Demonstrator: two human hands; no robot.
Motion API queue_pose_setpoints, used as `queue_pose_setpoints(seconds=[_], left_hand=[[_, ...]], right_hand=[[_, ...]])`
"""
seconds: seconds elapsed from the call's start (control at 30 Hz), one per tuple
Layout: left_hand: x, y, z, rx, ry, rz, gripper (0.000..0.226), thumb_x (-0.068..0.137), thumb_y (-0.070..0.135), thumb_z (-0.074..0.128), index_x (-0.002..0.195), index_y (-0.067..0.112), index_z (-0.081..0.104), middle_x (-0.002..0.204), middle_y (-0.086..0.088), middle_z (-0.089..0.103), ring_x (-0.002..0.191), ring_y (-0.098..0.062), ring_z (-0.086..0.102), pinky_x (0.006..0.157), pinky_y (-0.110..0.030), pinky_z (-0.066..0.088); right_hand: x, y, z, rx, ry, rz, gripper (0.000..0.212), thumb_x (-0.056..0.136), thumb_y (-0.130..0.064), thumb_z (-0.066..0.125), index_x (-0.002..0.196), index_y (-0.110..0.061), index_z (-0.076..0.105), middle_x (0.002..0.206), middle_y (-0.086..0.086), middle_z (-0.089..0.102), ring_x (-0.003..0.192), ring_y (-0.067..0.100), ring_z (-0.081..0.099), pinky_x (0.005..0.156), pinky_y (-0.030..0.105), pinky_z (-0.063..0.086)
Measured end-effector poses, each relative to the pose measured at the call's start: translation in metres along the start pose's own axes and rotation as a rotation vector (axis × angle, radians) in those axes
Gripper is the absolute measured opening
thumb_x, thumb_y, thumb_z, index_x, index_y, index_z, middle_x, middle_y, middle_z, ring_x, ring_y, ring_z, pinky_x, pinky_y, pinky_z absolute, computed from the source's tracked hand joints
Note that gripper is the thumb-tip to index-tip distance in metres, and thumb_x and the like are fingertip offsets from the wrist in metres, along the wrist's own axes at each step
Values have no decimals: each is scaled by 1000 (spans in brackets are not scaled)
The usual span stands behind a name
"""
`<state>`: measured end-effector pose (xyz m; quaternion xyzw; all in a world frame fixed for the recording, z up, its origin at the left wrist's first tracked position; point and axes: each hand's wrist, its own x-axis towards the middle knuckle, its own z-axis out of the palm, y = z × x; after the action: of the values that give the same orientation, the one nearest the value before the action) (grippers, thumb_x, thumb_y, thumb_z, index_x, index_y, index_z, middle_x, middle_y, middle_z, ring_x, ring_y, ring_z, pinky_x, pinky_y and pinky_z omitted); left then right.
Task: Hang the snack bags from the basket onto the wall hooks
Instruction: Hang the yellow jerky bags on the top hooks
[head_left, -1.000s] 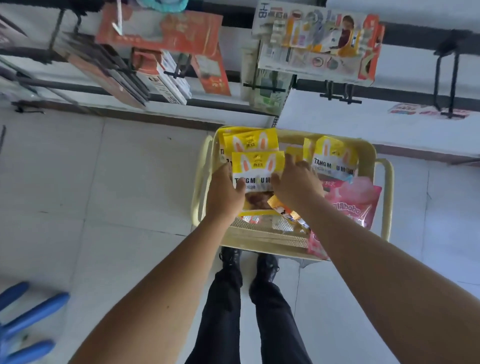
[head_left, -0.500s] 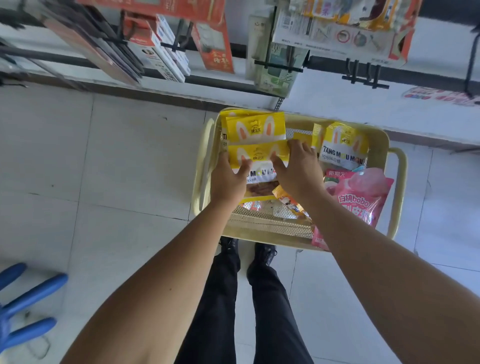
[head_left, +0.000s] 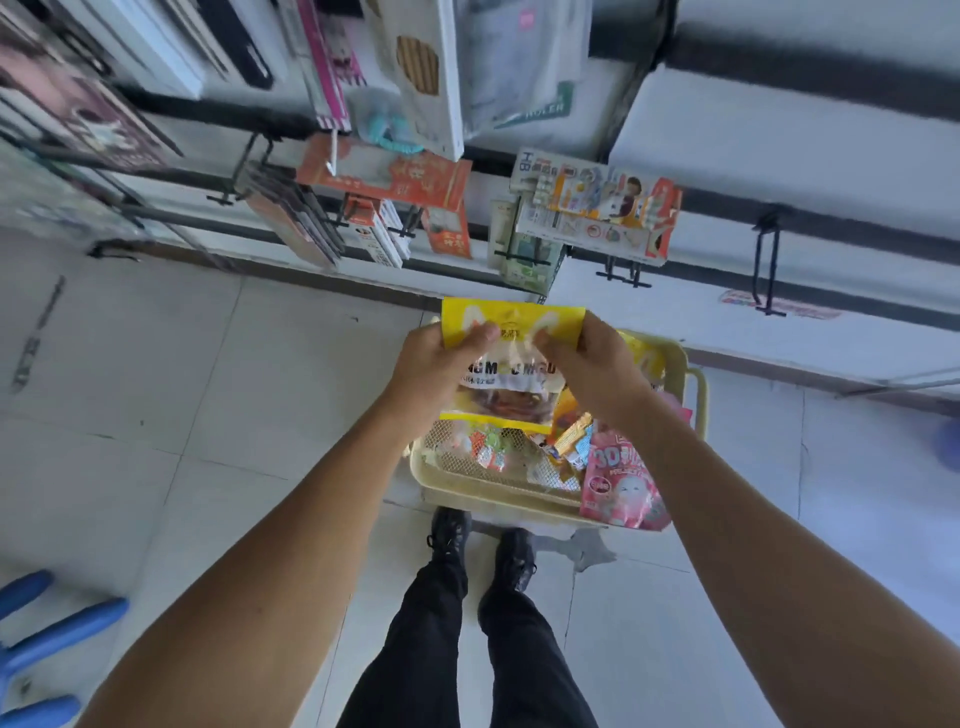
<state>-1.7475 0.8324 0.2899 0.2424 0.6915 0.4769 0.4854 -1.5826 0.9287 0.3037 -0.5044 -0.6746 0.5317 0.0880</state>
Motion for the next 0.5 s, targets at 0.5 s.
queue_pose_setpoints(seconds=[0.5], left_hand=[[-114, 239, 31, 140, 44, 501, 8, 95, 34, 66, 92, 28, 69, 92, 12, 72, 85, 5, 65, 78, -17, 50]], right_hand=[[-134, -180, -134, 182, 306, -416, 19, 99, -25, 60, 97, -9, 68, 94, 13, 75, 86, 26, 73, 77, 46, 59]])
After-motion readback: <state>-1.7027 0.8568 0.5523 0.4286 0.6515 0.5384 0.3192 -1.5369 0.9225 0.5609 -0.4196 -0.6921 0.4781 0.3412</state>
